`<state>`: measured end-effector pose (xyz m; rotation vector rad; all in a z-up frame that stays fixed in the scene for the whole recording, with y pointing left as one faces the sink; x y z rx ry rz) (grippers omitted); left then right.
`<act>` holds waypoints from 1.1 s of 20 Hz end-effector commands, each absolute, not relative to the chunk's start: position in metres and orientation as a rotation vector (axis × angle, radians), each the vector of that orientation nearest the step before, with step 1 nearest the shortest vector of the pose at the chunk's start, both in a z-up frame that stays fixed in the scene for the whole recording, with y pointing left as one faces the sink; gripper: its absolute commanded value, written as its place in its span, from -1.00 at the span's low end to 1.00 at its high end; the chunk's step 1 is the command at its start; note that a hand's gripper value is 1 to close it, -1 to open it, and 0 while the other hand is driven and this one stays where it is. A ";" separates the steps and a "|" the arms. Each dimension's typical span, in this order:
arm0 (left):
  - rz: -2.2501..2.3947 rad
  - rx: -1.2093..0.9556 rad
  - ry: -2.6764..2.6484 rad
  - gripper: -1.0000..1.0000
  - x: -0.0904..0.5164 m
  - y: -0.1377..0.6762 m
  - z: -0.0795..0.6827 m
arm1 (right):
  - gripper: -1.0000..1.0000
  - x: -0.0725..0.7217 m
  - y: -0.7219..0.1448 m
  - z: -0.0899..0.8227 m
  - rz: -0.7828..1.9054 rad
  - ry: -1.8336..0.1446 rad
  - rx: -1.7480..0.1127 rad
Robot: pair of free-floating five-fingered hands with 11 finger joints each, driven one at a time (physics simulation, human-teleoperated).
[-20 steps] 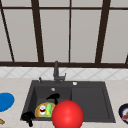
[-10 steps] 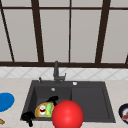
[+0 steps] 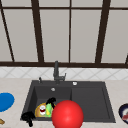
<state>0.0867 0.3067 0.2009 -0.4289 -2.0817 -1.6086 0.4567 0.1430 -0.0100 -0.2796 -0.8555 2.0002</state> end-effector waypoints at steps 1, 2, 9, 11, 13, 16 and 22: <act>-1.609 -0.429 -2.082 0.00 0.087 0.307 0.201 | -1.00 0.448 0.162 -0.012 2.081 -0.814 -0.312; -1.609 -0.429 -2.082 0.00 0.087 0.307 0.201 | -1.00 0.449 0.164 -0.014 2.078 -0.812 -0.311; -1.609 -0.429 -2.082 0.00 0.087 0.307 0.201 | -1.00 0.453 0.171 -0.023 2.089 -0.869 -0.312; -1.609 -0.429 -2.082 0.00 0.087 0.307 0.201 | -1.00 0.453 0.173 -0.025 2.101 -0.882 -0.343; -1.609 -0.429 -2.082 0.00 0.087 0.307 0.201 | -1.00 0.446 0.173 -0.028 2.098 -0.903 -0.377; -1.609 -0.429 -2.082 0.00 0.087 0.307 0.201 | -1.00 0.439 0.174 -0.036 2.096 -0.925 -0.417; -1.609 -0.429 -2.082 0.00 0.087 0.307 0.201 | -1.00 0.434 0.173 -0.019 2.035 -0.969 -0.562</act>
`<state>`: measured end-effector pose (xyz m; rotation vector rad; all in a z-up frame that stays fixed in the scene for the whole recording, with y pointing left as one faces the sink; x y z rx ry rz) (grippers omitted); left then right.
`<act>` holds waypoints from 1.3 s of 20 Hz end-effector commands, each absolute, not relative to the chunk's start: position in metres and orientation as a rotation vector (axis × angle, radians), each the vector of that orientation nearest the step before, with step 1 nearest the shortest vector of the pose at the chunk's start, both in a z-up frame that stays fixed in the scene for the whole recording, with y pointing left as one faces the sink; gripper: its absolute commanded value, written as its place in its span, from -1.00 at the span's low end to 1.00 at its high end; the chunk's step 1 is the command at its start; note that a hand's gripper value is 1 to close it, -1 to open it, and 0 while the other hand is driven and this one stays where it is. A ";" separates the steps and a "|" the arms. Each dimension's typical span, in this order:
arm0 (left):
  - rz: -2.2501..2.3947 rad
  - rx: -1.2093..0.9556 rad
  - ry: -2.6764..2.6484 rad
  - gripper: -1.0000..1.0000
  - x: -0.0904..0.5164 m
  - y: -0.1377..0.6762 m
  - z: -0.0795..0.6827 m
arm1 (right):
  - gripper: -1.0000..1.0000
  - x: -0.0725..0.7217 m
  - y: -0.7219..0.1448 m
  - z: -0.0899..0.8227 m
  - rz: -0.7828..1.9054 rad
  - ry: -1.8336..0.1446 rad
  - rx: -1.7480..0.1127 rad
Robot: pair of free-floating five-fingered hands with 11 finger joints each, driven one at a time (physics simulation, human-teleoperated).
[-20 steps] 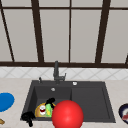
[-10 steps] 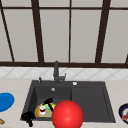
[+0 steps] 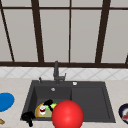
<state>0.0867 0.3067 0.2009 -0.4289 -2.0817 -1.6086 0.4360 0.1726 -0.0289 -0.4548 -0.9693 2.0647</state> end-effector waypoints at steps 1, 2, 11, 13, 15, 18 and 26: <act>-1.609 -0.429 -2.082 0.00 0.087 0.307 0.201 | -1.00 0.436 0.173 -0.014 2.013 -0.954 -0.571; -1.609 -0.429 -2.082 0.00 0.087 0.307 0.201 | -1.00 0.435 0.172 -0.009 2.009 -0.936 -0.590; -1.609 -0.429 -2.082 0.00 0.087 0.307 0.201 | -1.00 0.434 0.174 -0.017 1.869 -0.813 -0.668; -1.609 -0.429 -2.082 0.00 0.087 0.307 0.201 | -1.00 0.434 0.174 -0.021 1.848 -0.788 -0.702; -1.609 -0.429 -2.082 0.00 0.087 0.307 0.201 | -1.00 0.435 0.174 -0.026 1.827 -0.762 -0.735; -1.609 -0.429 -2.082 0.00 0.087 0.307 0.201 | -1.00 0.435 0.174 -0.035 1.796 -0.721 -0.778; -1.609 -0.429 -2.082 0.00 0.087 0.307 0.201 | -1.00 0.466 0.181 -0.071 1.809 -0.714 -0.759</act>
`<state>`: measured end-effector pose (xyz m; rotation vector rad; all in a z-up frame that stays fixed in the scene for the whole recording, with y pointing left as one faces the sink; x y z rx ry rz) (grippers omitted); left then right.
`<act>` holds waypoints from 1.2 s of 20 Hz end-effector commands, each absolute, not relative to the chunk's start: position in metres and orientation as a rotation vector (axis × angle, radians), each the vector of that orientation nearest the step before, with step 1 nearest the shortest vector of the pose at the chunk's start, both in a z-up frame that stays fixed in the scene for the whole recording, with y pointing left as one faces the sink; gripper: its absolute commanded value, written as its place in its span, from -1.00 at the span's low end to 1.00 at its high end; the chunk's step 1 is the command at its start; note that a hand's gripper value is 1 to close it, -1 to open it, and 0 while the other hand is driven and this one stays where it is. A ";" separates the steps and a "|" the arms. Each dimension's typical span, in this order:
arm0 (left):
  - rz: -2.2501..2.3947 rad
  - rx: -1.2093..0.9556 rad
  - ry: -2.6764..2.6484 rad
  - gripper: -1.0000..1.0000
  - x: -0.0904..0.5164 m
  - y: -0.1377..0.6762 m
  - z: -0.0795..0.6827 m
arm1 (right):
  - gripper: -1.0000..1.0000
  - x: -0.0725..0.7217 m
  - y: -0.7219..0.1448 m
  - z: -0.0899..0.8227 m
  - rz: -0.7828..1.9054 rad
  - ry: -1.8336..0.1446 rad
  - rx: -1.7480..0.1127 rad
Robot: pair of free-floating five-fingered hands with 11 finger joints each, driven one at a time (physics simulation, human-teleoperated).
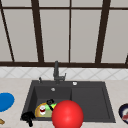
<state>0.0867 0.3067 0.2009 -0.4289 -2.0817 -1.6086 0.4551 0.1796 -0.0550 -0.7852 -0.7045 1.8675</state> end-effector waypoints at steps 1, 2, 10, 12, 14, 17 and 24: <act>-1.609 -0.429 -2.082 0.00 0.087 0.307 0.201 | -1.00 0.470 0.180 -0.078 1.803 -0.723 -0.732; -1.609 -0.429 -2.082 0.00 0.087 0.307 0.201 | -1.00 0.474 0.180 -0.083 1.807 -0.729 -0.721; -1.609 -0.429 -2.082 0.00 0.087 0.307 0.201 | 1.00 0.466 0.179 -0.096 1.643 -0.883 -0.765; -1.609 -0.429 -2.082 0.00 0.087 0.307 0.201 | 1.00 0.464 0.176 -0.092 1.572 -0.944 -0.840; -1.609 -0.429 -2.082 0.00 0.087 0.307 0.201 | 1.00 0.464 0.178 -0.084 1.574 -0.992 -0.916; -1.609 -0.429 -2.082 0.00 0.087 0.307 0.201 | 1.00 0.473 0.180 -0.077 1.599 -1.089 -0.969; -1.609 -0.429 -2.082 0.00 0.087 0.307 0.201 | 1.00 0.473 0.164 -0.053 1.542 -1.148 -1.058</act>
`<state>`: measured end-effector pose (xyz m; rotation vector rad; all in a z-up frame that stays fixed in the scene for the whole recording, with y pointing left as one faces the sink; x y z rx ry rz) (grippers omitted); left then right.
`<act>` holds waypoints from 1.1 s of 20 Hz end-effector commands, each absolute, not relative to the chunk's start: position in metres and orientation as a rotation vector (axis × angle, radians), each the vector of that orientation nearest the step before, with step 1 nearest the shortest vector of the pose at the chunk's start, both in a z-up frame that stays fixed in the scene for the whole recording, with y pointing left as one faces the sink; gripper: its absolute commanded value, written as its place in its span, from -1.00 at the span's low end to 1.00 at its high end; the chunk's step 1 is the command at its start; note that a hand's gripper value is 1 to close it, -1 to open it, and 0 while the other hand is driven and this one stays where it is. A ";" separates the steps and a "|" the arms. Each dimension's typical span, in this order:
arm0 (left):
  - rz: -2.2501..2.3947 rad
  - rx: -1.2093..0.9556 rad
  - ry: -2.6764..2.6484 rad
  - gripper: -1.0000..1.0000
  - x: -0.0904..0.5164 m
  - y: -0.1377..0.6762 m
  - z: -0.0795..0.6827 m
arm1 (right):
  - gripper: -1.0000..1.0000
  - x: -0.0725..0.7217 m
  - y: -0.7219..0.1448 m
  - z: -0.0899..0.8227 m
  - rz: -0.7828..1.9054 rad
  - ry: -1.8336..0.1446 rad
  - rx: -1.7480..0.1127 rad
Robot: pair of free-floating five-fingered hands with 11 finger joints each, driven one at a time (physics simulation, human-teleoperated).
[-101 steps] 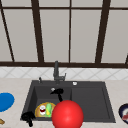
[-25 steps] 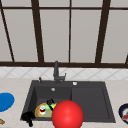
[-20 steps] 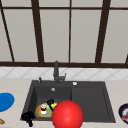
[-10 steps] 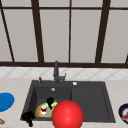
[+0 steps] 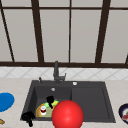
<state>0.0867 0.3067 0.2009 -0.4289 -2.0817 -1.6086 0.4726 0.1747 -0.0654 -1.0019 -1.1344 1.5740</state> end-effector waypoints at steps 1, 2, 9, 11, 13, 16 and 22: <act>-1.609 -0.429 -2.082 0.00 0.087 0.307 0.201 | 1.00 0.473 0.161 -0.048 1.537 -1.142 -1.051; -1.609 -0.429 -2.082 0.00 0.087 0.307 0.201 | 1.00 0.472 0.158 -0.042 1.537 -1.137 -1.045; -1.609 -0.429 -2.082 0.00 0.087 0.307 0.201 | 1.00 0.453 0.130 0.010 1.529 -1.139 -1.016; -1.609 -0.429 -2.082 0.00 0.087 0.307 0.201 | 1.00 0.449 0.122 0.026 1.519 -1.153 -1.019; -1.609 -0.429 -2.082 0.00 0.087 0.307 0.201 | 1.00 0.444 0.114 0.040 1.513 -1.157 -1.016; -1.609 -0.429 -2.082 0.00 0.087 0.307 0.201 | 1.00 0.435 0.102 0.064 1.510 -1.153 -1.004; -1.609 -0.429 -2.082 0.00 0.087 0.307 0.201 | 1.00 0.420 0.076 0.106 1.509 -1.139 -0.997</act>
